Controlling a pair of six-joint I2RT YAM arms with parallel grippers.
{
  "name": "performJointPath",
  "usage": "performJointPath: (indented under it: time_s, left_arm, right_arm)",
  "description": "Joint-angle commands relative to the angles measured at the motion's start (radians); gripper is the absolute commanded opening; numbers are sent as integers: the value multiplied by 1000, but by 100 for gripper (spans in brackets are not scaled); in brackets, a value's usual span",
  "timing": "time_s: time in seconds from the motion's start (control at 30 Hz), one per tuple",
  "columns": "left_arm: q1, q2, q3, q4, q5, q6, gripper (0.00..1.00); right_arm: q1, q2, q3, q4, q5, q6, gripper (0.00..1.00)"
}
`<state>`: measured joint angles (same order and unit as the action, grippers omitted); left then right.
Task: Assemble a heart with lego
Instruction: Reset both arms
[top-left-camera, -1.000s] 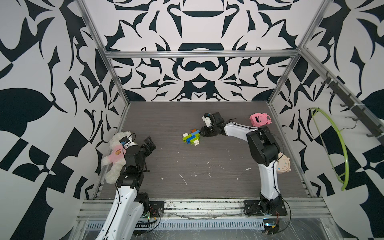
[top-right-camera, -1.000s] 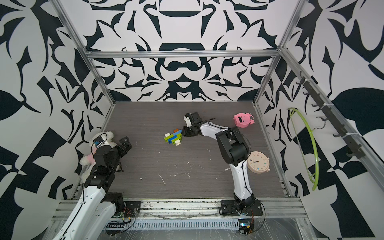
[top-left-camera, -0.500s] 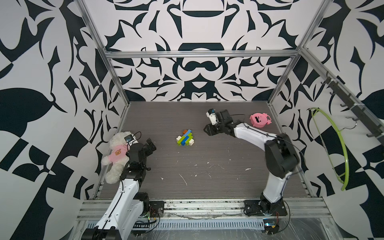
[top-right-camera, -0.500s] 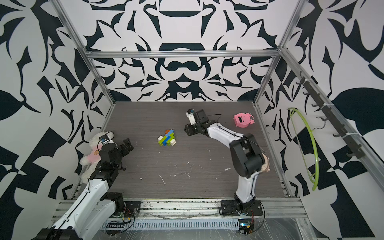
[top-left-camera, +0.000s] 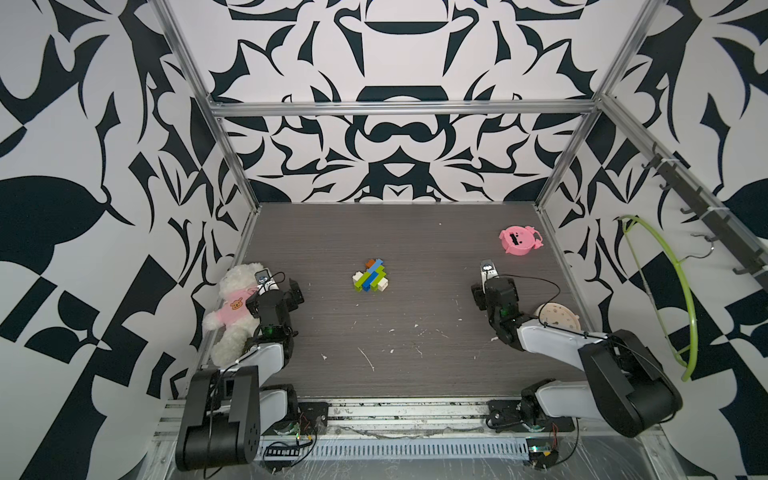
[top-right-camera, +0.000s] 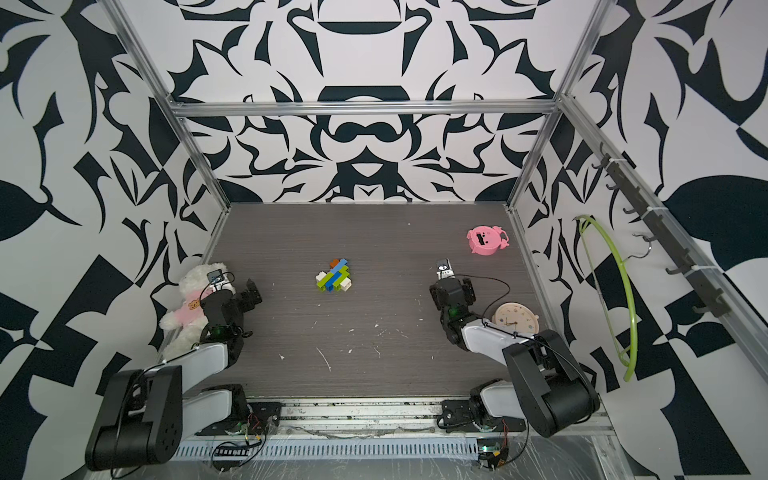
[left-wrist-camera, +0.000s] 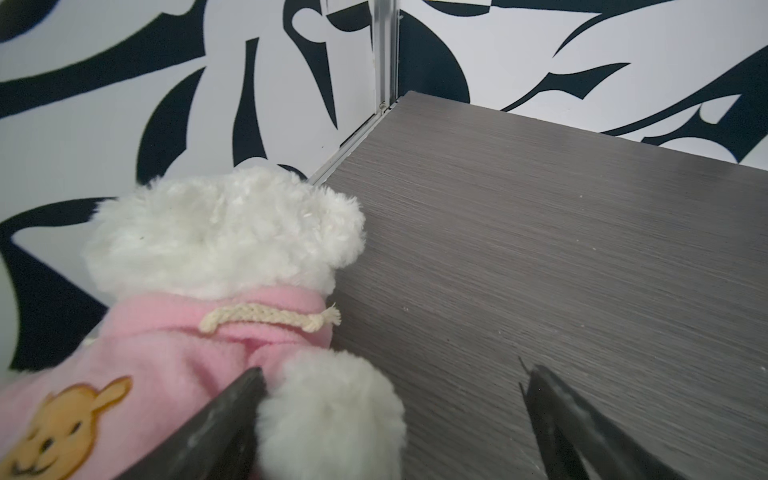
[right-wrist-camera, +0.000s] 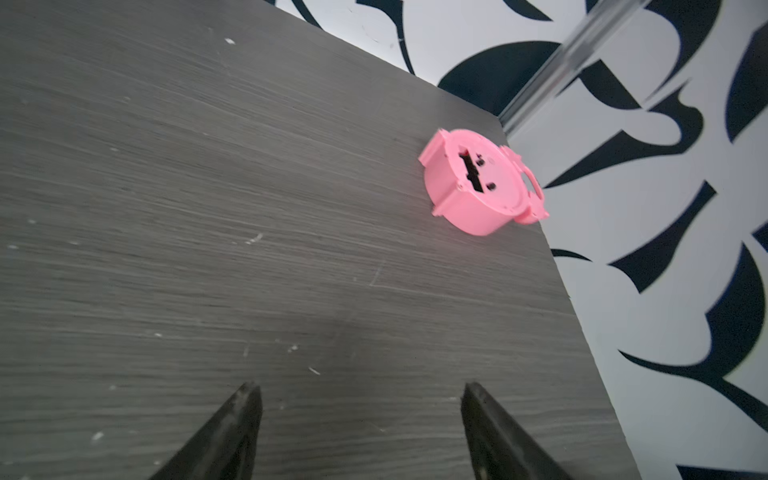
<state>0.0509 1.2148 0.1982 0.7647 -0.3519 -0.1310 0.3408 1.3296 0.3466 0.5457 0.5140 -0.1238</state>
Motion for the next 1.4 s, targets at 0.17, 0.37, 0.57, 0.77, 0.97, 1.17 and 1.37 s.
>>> performJointPath:
  time_s: [0.17, 0.37, 0.57, 0.77, 0.97, 1.17, 1.37]
  left_arm:
    - [13, 129, -18, 300, 363, 80, 99]
    - [13, 355, 46, 414, 407, 104, 99]
    - [21, 334, 166, 155, 328, 61, 99]
    - [20, 325, 174, 129, 326, 59, 99]
    - [19, 330, 176, 130, 318, 61, 99]
    - [18, 325, 187, 103, 301, 53, 99]
    - [19, 328, 186, 107, 300, 53, 99]
  right_arm:
    - [-51, 185, -68, 537, -46, -19, 79]
    - [-173, 243, -33, 491, -200, 85, 79]
    - [-230, 216, 9, 355, -268, 128, 82]
    - [-232, 217, 5, 365, -267, 128, 86]
    - [-230, 217, 3, 365, -267, 127, 99]
    - [-232, 217, 5, 364, -266, 128, 99]
    - [-231, 217, 5, 363, -266, 125, 99]
